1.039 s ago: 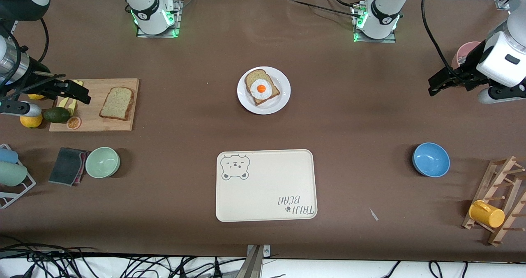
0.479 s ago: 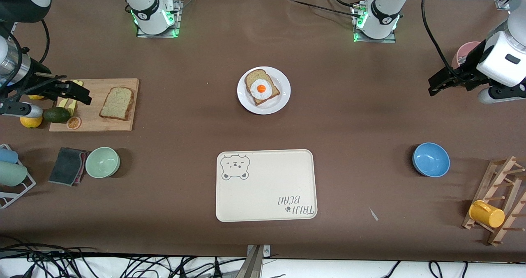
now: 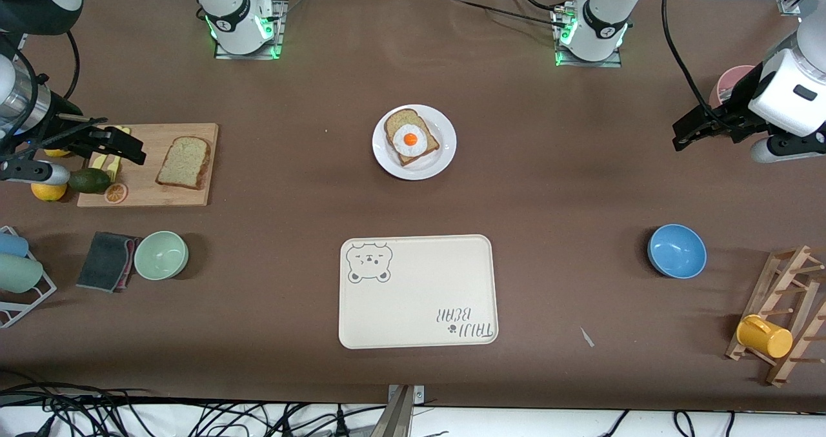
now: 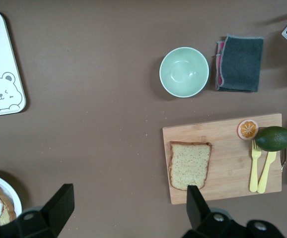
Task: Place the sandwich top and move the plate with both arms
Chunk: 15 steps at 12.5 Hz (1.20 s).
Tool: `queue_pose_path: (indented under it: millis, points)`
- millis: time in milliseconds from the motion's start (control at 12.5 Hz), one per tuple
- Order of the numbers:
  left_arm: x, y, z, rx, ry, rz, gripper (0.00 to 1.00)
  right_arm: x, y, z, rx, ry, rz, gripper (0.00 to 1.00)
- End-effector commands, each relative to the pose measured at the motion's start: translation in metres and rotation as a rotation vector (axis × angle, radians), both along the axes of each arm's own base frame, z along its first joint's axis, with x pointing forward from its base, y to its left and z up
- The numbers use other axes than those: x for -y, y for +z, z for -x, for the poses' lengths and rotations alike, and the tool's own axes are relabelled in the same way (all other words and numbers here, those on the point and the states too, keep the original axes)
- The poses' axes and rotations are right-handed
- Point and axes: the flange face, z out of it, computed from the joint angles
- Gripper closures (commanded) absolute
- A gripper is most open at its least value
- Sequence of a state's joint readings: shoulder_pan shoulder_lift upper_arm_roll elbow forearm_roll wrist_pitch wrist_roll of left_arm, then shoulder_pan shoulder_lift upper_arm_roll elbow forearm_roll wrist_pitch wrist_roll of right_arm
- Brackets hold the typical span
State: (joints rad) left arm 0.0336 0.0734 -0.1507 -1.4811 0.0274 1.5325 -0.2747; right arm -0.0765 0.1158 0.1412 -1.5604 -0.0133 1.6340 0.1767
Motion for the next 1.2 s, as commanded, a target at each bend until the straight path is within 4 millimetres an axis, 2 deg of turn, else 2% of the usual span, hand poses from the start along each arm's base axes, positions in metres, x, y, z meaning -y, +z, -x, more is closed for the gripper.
queue_pose_path:
  millis: [0,959,1118]
  points:
    - [0.0015,0.0079,0.0007,0.006,0.008,-0.017,0.00,-0.0008,0.0023,-0.0020,0.007,0.007,-0.008,0.00]
    - [0.0019,0.0032,0.0002,-0.009,0.005,-0.022,0.00,0.0010,0.0030,-0.0014,0.005,0.004,-0.008,0.00]
    - [0.0032,0.0049,0.0008,-0.005,0.002,-0.024,0.00,0.0022,-0.0064,-0.0046,-0.010,0.004,-0.009,0.00]
